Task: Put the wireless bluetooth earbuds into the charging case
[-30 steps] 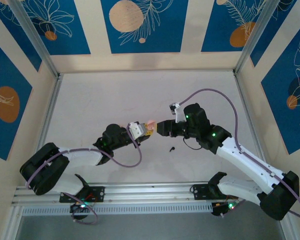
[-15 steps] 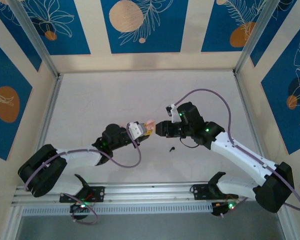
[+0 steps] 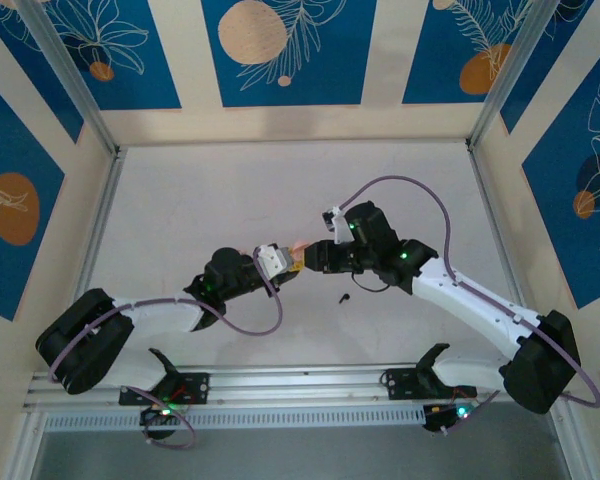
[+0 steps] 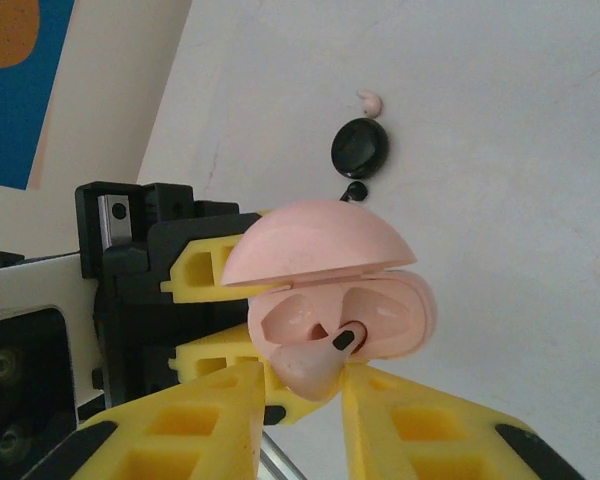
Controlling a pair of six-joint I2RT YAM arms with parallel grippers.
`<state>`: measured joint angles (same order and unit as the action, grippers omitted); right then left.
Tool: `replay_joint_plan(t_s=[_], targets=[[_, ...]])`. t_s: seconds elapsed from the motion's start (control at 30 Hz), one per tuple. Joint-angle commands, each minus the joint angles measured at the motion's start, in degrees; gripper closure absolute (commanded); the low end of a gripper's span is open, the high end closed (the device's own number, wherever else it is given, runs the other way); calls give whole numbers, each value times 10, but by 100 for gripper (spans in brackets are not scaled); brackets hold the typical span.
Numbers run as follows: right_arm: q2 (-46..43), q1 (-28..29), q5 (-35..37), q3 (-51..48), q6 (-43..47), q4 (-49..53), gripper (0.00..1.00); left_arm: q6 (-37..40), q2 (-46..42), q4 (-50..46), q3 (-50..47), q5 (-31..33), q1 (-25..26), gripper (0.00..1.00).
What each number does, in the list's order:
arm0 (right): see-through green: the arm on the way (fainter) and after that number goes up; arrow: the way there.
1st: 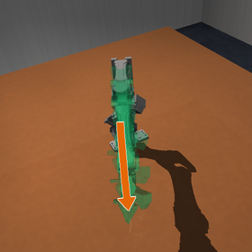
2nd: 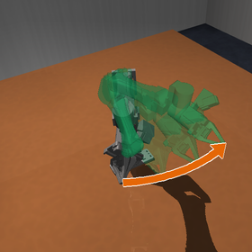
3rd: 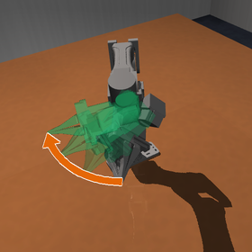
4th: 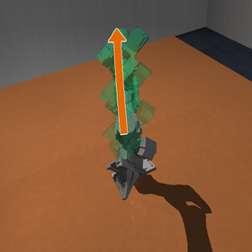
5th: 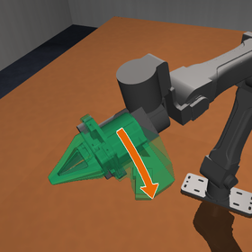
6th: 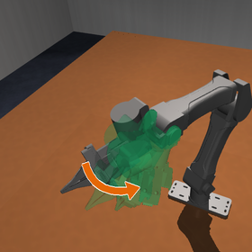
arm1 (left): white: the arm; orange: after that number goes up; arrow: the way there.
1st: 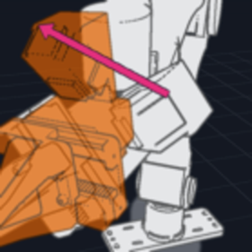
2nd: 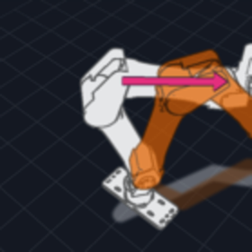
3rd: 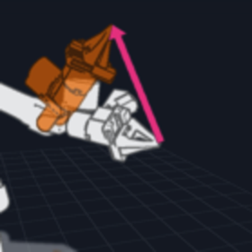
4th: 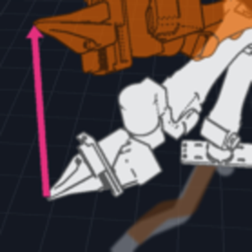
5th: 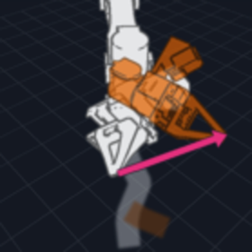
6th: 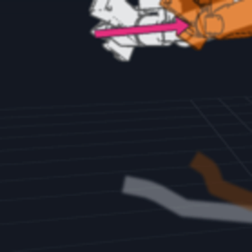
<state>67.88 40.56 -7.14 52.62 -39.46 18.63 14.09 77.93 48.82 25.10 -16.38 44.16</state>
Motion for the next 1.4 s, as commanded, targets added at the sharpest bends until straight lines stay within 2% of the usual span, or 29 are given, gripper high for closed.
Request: replay_joint_plan(t_s=[0.0, 0.87, 1.37], targets=[[5, 4, -13, 23, -2, -13, 73, 15, -11, 8, 1, 3, 7, 92], [24, -10, 56, 28, -45, 17, 76, 15, -19, 0, 1, 1, 7, 92], [34, -19, 65, 32, -59, 26, 67, 16, -22, -4, 0, -1, 7, 92]])
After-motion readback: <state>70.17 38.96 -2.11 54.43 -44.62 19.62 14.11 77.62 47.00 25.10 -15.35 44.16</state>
